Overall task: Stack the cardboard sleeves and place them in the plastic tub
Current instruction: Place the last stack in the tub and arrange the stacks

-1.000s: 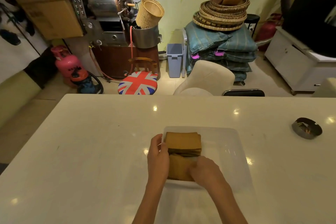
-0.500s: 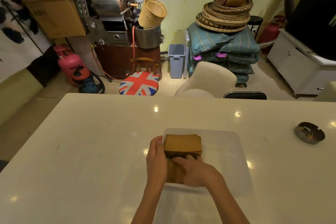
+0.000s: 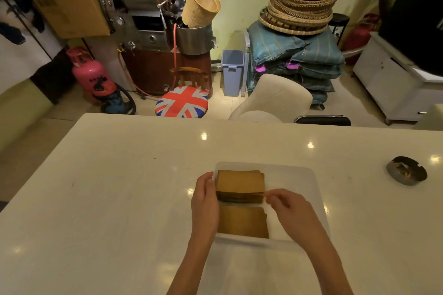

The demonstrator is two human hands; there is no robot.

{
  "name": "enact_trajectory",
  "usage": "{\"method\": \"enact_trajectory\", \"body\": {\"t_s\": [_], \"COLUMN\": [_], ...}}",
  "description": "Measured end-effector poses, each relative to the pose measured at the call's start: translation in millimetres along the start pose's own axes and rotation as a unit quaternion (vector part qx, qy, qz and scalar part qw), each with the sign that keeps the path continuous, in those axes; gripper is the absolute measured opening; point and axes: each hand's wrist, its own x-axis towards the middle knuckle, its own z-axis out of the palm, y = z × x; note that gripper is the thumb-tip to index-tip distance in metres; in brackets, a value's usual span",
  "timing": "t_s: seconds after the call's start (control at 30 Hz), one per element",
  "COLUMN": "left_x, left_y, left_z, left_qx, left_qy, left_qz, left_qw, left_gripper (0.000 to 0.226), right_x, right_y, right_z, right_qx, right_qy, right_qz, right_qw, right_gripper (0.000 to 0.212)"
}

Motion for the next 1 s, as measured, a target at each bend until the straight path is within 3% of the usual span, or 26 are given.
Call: {"method": "enact_trajectory", "body": {"t_s": [0.1, 0.13, 0.33, 0.5, 0.6, 0.67, 0.87, 1.0], "left_x": [1, 1, 1, 1, 2, 3, 6, 13], "left_y": [0, -1, -2, 1, 2, 1, -2, -5], "left_z": [0, 0, 0, 0, 3, 3, 1, -11], "left_qx": [0.003, 0.003, -0.001, 0.019, 0.045, 0.053, 0.051, 0.064], "left_qy": [0.000, -0.001, -0.005, -0.021, -0.040, -0.045, -0.065, -0.113], "left_qz": [-0.002, -0.001, -0.007, -0.003, -0.001, -0.003, -0.014, -0.030], "left_qw": [1.000, 1.000, 1.000, 1.000, 0.998, 0.998, 0.996, 0.991], "left_gripper": [0.032, 0.031, 0.029, 0.032, 0.035, 0.037, 0.040, 0.048], "right_x": [1, 0, -7, 13, 39, 48, 43, 8], "right_y": [-5, -7, -24, -27, -36, -38, -31, -3], "right_z": [5, 12, 27, 9, 19, 33, 34, -5], "right_qx": [-0.080, -0.088, -0.134, 0.008, 0.167, 0.199, 0.167, 0.148], "right_qy": [-0.077, -0.103, -0.122, -0.036, -0.040, -0.046, -0.024, 0.180], "right_qz": [0.137, 0.150, 0.128, 0.163, 0.183, 0.189, 0.145, -0.035], "right_qw": [0.984, 0.979, 0.975, 0.986, 0.968, 0.961, 0.975, 0.972], "right_gripper": [0.053, 0.054, 0.047, 0.082, 0.089, 0.083, 0.074, 0.054]}}
